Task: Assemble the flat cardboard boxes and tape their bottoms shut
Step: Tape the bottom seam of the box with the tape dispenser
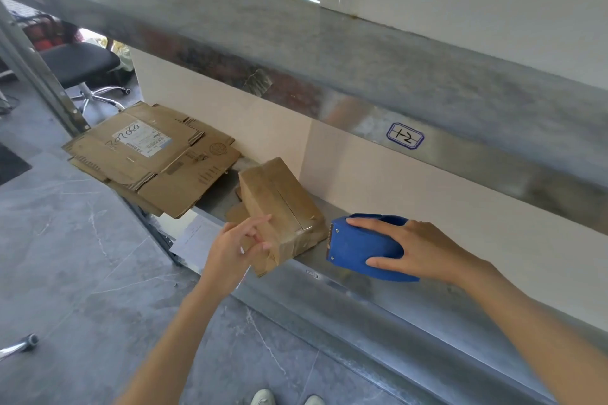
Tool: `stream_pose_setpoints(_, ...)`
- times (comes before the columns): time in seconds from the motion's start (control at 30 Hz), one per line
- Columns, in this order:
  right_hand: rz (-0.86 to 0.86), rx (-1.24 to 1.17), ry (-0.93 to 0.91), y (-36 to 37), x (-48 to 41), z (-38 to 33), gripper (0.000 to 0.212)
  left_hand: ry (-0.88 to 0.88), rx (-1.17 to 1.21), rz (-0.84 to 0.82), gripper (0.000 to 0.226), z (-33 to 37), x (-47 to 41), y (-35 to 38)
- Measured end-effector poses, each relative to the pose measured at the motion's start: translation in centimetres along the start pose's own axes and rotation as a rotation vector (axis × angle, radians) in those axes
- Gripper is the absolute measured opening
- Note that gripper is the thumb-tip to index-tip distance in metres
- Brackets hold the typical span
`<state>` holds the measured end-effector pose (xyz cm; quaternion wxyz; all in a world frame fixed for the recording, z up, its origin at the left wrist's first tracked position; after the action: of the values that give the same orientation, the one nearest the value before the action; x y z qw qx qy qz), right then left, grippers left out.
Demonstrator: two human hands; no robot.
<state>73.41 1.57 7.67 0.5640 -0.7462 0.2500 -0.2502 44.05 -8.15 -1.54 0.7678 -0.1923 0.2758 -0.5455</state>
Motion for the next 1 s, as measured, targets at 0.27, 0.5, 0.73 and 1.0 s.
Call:
stream_pose_setpoints(0.27,0.003,0.033,0.017,0.9,-0.6,0.3,0.072,0.113,-0.026,0.151,0.038,-1.0,-0.1,1.1)
stream_pose_setpoints(0.5,0.042,0.044,0.064,0.8,-0.5,0.8,0.071,0.167,0.029,0.238,0.031,-0.9,-0.6,1.5)
stream_pose_setpoints(0.73,0.061,0.076,0.103,0.8,-0.5,1.1,0.071,0.251,-0.072,0.253,0.028,-0.1,-2.6,0.0)
stream_pose_setpoints(1.0,0.051,0.11,0.116,-0.1,-1.0,0.7,0.07,0.305,0.122,-0.046,0.017,0.3,-4.9,-0.3)
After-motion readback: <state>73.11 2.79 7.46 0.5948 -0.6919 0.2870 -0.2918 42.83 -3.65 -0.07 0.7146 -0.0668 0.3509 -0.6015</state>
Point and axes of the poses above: each hand's wrist, its own x-axis away from the middle knuckle, its own y-axis out of the palm, z = x × y, the point moved 5 cm from there along -x, towards the middle knuckle, and after that the axes turned 3 degrees about z, right-handed, at the moved point
